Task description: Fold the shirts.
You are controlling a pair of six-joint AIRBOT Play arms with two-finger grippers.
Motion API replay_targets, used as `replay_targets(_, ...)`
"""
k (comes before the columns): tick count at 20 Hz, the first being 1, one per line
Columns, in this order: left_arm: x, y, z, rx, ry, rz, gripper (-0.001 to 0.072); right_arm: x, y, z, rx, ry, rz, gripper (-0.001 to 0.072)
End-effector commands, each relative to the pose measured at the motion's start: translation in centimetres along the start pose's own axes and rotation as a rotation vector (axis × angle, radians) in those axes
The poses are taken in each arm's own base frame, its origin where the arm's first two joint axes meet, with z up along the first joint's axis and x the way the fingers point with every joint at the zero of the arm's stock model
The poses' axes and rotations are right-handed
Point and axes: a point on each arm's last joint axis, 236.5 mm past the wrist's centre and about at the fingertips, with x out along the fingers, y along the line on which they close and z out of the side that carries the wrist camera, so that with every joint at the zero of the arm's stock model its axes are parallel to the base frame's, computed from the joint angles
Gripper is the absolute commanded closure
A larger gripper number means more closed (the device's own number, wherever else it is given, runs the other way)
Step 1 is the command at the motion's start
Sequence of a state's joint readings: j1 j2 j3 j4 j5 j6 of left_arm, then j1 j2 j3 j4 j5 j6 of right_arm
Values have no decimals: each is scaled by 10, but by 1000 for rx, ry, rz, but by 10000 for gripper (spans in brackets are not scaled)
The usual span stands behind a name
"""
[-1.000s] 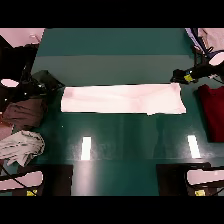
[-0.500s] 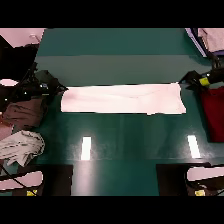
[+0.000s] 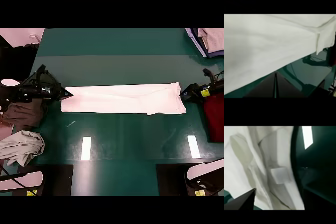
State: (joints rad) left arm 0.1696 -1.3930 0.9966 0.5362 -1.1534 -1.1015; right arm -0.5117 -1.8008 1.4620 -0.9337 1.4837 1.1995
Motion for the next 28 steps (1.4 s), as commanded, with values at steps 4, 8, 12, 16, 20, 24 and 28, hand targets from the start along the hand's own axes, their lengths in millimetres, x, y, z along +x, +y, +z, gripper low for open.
replay_targets(4, 33, -25, -17, 84, 46, 5, 682, 21, 20, 1, -46, 36, 192, 60)
replay_targets(8, 53, -43, -31, 134, 73, 3, 682, 23, 26, -6, -64, 67, 205, 141)
replay_targets(12, 73, -47, -39, 142, 71, 62, 683, 32, 37, -9, -97, 89, 204, 407)
replay_targets(16, 91, -71, -36, 175, 51, 57, 683, 28, 47, -8, -145, 74, 198, 695)
replay_targets(20, 118, -104, -15, 262, 61, 52, 684, -9, 75, 0, -168, -32, 156, 697)
replay_targets(24, 168, -133, 4, 309, 80, 9, 684, -49, 140, -7, -194, -127, 214, 698)
replay_targets(28, 229, -133, -15, 319, 181, -7, 683, -54, 224, -35, -326, -122, 266, 698)
